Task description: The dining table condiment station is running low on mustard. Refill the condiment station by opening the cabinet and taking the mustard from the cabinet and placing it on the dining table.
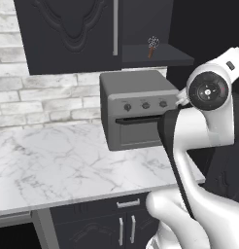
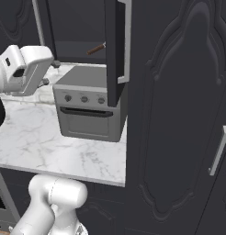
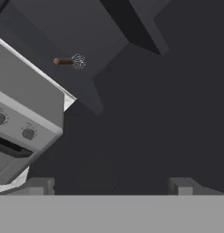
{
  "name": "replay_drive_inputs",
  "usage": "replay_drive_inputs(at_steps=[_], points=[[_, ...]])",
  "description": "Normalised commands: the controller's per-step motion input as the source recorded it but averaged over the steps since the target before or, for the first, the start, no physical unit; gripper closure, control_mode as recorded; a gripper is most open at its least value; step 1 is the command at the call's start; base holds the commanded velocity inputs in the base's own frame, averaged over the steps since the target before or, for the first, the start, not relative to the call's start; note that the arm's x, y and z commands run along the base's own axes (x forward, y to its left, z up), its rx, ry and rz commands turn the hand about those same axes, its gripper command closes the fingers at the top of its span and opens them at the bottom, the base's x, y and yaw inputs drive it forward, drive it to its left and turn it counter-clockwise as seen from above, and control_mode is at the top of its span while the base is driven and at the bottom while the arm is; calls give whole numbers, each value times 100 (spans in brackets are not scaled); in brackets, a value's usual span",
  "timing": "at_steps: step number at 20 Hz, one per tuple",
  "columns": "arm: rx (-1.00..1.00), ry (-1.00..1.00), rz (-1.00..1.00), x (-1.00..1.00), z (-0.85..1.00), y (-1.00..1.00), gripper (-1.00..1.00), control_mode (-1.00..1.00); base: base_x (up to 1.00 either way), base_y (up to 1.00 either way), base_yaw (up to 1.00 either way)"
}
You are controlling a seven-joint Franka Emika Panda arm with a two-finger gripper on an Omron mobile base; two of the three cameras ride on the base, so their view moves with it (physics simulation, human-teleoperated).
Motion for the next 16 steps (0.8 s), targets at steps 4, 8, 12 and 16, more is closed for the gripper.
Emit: replay_drive_inputs(at_steps=[4,8,12,16], points=[[-1,-3,0,-2,1,40,-100,-100,0,0,0],[0,-7,0,-12,4,78,-100,-100,0,0,0],[6,-15,0,-8,0,69,-100,-100,0,0,0],[22,-18,7,-2,-3,64,-100,-100,0,0,0]])
